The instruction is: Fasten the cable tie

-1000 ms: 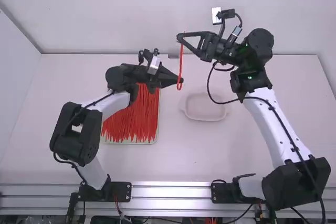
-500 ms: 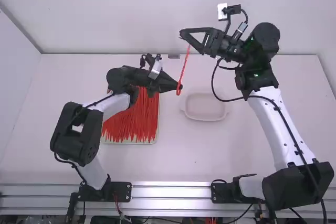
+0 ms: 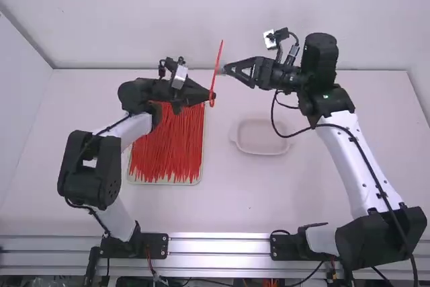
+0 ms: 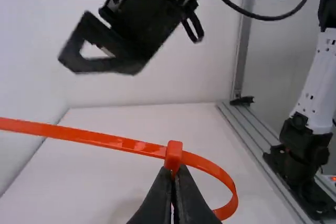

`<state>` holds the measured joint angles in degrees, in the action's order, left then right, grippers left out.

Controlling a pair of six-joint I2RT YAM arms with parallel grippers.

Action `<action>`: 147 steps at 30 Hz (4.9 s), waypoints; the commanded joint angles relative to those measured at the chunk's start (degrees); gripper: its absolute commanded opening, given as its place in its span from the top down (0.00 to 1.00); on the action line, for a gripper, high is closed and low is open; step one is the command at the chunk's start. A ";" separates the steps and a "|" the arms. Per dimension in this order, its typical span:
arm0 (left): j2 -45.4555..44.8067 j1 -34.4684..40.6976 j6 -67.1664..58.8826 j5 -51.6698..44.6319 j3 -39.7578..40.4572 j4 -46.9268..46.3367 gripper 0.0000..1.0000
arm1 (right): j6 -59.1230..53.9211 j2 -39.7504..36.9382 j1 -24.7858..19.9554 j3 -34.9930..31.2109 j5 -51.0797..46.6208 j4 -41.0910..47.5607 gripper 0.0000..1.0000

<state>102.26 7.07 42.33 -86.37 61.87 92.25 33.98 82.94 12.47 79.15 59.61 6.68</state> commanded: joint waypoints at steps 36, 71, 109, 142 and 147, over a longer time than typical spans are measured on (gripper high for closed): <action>-0.26 3.82 -2.25 3.28 7.98 -0.20 0.98 | 11.26 -0.52 5.16 -7.67 -5.64 -21.05 0.52; -0.26 0.76 -3.17 9.97 7.98 -13.49 0.01 | 7.98 -0.52 1.92 -7.67 0.66 -20.70 1.00; -0.26 -4.92 -57.02 19.45 7.96 -108.67 0.01 | -9.79 -0.52 -4.17 -34.64 -38.45 -16.20 1.00; -0.26 -4.81 -57.22 21.55 6.32 -109.98 0.01 | -4.57 11.89 -0.15 -42.36 -49.44 -31.32 0.74; -0.26 -4.83 -57.16 23.89 6.32 -110.05 0.01 | -4.22 11.87 -0.57 -42.36 -49.37 -31.39 0.11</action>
<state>102.30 2.42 -13.63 -63.29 68.73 -17.61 29.17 94.76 12.29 35.42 10.79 -24.67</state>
